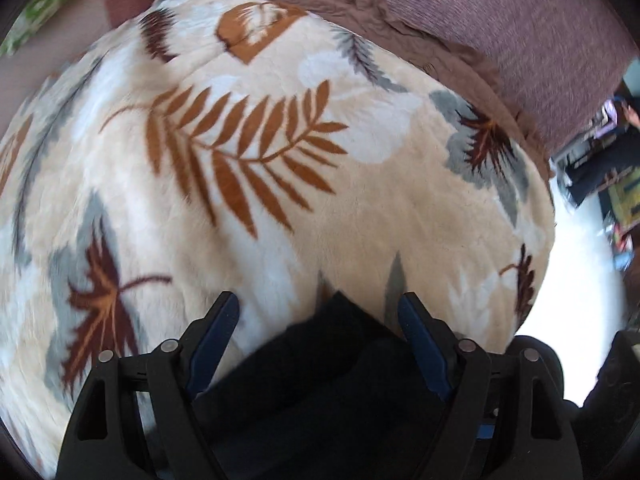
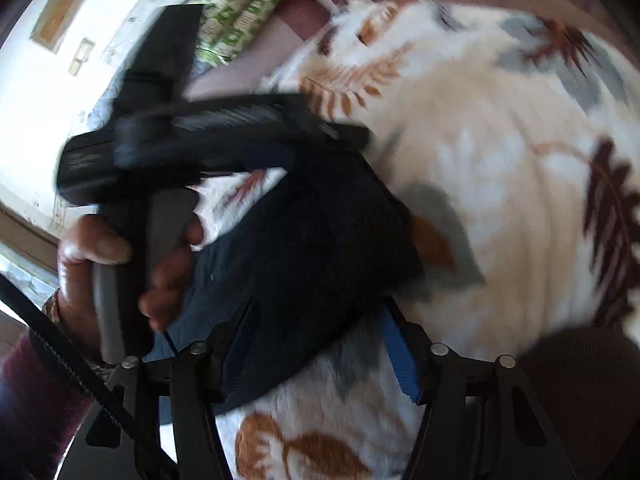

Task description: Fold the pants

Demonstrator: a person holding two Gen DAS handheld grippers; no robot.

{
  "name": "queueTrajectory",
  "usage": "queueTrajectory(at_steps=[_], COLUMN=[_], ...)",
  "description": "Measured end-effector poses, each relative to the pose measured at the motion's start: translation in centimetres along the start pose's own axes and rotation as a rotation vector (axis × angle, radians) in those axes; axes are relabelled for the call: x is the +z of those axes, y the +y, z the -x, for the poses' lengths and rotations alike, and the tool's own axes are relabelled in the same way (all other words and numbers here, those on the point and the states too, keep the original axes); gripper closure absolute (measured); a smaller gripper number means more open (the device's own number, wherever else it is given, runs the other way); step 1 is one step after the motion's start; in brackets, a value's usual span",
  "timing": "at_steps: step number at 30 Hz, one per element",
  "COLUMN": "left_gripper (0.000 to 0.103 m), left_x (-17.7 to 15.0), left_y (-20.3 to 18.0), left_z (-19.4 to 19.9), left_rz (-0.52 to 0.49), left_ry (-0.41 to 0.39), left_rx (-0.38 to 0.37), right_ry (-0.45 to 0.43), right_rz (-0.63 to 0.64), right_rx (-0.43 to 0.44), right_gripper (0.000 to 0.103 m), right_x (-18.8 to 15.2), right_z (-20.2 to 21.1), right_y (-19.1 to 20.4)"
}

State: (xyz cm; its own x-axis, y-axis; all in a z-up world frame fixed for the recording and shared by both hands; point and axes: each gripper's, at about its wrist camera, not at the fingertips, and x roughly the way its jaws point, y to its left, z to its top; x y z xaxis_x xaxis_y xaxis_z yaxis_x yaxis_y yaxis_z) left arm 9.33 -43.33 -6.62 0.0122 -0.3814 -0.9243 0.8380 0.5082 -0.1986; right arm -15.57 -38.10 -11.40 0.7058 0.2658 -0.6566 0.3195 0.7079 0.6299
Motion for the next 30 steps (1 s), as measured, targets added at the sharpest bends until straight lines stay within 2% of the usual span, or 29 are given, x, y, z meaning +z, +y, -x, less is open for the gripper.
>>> queueTrajectory(at_steps=[2,5,6,7,8,9,10,11,13,16,19,24,30], left_gripper=[0.013,0.013,0.021,0.035,0.080,0.098,0.098,0.099,0.099,0.099,0.099,0.099,0.098], left_x=[0.5,0.9,0.9,0.9,0.8,0.8,0.7,0.4,-0.4,-2.0,-4.1,-10.4,-19.8], left_y=[-0.2,-0.1,-0.1,-0.1,0.1,0.4,0.9,1.2,1.4,1.9,2.8,7.4,13.9], left_z=[-0.3,-0.6,-0.6,-0.3,0.2,0.4,0.7,1.2,2.9,6.1,9.2,13.9,15.5], left_rz=[-0.018,-0.018,-0.019,-0.022,-0.029,-0.021,-0.002,0.007,0.004,0.034,0.091,0.280,0.558], left_ry=[0.019,0.035,0.035,0.027,0.015,0.020,0.022,0.012,-0.027,-0.102,-0.178,-0.306,-0.391], left_rx=[-0.024,-0.039,-0.044,-0.055,-0.054,-0.063,-0.096,-0.117,-0.123,-0.159,-0.179,-0.201,-0.198], right_ry=[-0.016,-0.061,-0.084,-0.096,-0.102,-0.107,-0.108,-0.094,-0.080,-0.092,-0.079,-0.014,0.144], right_rz=[-0.005,-0.021,-0.018,-0.019,-0.018,-0.012,-0.004,-0.001,0.003,0.101,0.177,0.317,0.484], right_rx=[0.011,0.037,0.048,0.054,0.058,0.057,0.055,0.071,0.093,0.083,0.111,0.177,0.226], right_gripper=[0.029,0.028,0.028,0.028,0.028,0.041,0.075,0.084,0.083,0.083,0.084,0.084,0.084], right_x=[0.6,1.2,1.3,1.3,1.3,1.3,1.4,1.5,1.7,1.6,1.5,0.3,-2.6], right_z=[-0.5,-1.0,-1.2,-1.3,-1.3,-1.2,-1.2,-1.2,-1.4,-0.3,0.3,-0.9,-5.2], right_y=[-0.1,-0.5,-0.8,-1.0,-1.1,-1.1,-1.2,-1.3,-1.1,0.8,3.7,9.8,15.8])
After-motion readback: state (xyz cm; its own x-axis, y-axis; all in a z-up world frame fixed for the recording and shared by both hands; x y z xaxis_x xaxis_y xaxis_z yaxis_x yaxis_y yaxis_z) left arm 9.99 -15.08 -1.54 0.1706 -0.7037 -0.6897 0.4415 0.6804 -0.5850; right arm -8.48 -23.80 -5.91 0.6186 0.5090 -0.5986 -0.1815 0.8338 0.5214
